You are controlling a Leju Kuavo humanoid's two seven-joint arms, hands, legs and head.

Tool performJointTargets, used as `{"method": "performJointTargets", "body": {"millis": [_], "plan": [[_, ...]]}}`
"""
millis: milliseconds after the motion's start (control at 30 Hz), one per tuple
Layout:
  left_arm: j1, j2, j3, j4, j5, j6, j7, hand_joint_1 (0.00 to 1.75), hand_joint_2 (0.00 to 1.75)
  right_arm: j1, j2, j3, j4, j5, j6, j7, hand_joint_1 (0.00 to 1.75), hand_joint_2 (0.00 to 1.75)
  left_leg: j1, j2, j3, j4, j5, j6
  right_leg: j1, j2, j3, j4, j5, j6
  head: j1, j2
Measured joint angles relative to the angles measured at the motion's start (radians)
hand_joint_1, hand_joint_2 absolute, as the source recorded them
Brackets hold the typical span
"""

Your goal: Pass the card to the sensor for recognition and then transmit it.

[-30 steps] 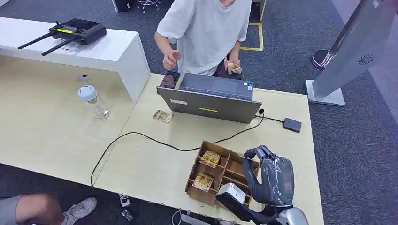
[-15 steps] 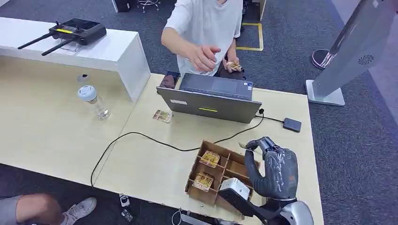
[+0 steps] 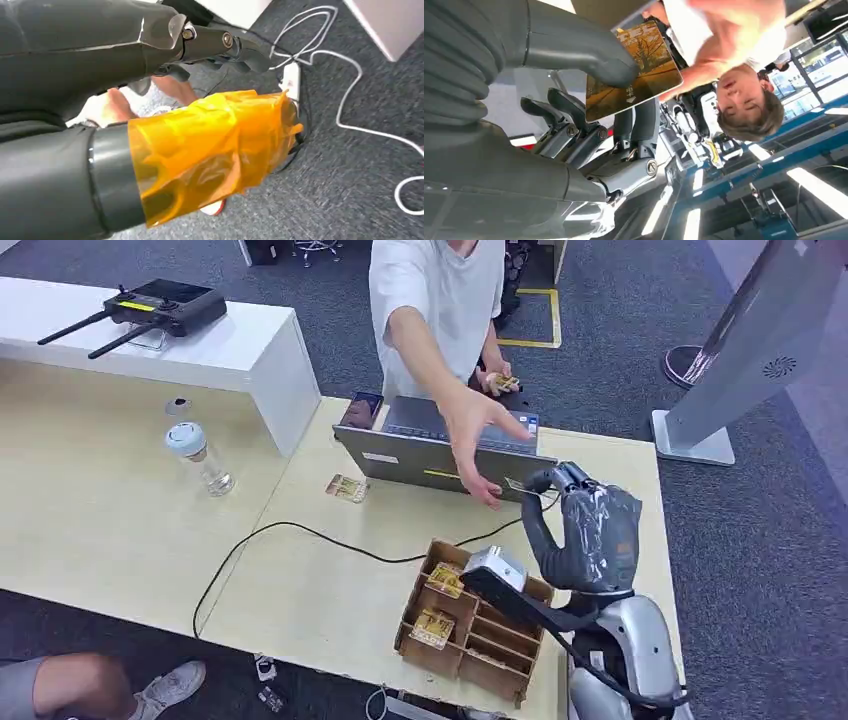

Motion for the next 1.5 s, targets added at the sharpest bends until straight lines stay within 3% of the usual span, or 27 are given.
{"method": "performJointTargets", "body": {"millis": [533,567,600,667,700,1233,1500], "plan": [[-0.009,0.002,-0.062,0.0,0.0,-0.021,0.001,0.0,0.0,-0.099,0.026,0.002,0.087,0.002,0.029,0.021,1.75,1.75,0.0,0.0,0.0,0.0,0.0,0.0,0.0,0.0,0.0,0.0,0.0,0.0,0.0,0.0],[-0.01,0.002,-0.065,0.0,0.0,-0.024,0.001,0.0,0.0,-0.108,0.029,0.002,0.093,0.003,0.032,0.026,0.47,1.75,0.0,0.0,0.0,0.0,0.0,0.0,0.0,0.0,0.0,0.0,0.0,0.0,0.0,0.0],[-0.011,0.003,-0.068,0.0,0.0,-0.029,0.001,0.0,0.0,-0.118,0.034,0.003,0.099,0.008,0.037,0.03,0.0,1.75,0.0,0.0,0.0,0.0,0.0,0.0,0.0,0.0,0.0,0.0,0.0,0.0,0.0,0.0],[-0.012,0.003,-0.073,0.0,0.0,-0.031,0.001,0.0,0.0,-0.136,0.041,0.006,0.109,0.009,0.052,0.032,0.0,1.75,0.0,0.0,0.0,0.0,0.0,0.0,0.0,0.0,0.0,0.0,0.0,0.0,0.0,0.0],[-0.013,0.003,-0.076,0.0,0.0,-0.032,0.001,0.0,0.0,-0.144,0.043,0.009,0.113,0.009,0.061,0.035,0.0,0.0,0.0,0.0,0.0,0.0,0.0,0.0,0.0,0.0,0.0,0.0,0.0,0.0,0.0,0.0],[-0.012,0.007,-0.082,0.0,0.024,-0.026,0.005,0.0,0.0,-0.106,0.048,0.049,0.054,-0.03,0.041,0.018,0.0,0.0,0.0,0.0,0.0,0.0,0.0,0.0,0.0,0.0,0.0,0.0,0.0,0.0,0.0,0.0],[0.002,0.009,-0.066,0.0,0.063,0.011,0.007,0.0,0.0,0.028,0.043,0.048,-0.036,-0.124,-0.003,-0.03,0.0,0.0,0.0,0.0,0.0,0.0,-0.001,0.0,0.0,0.0,-0.001,0.0,-0.001,0.0,0.0,0.0]]}}
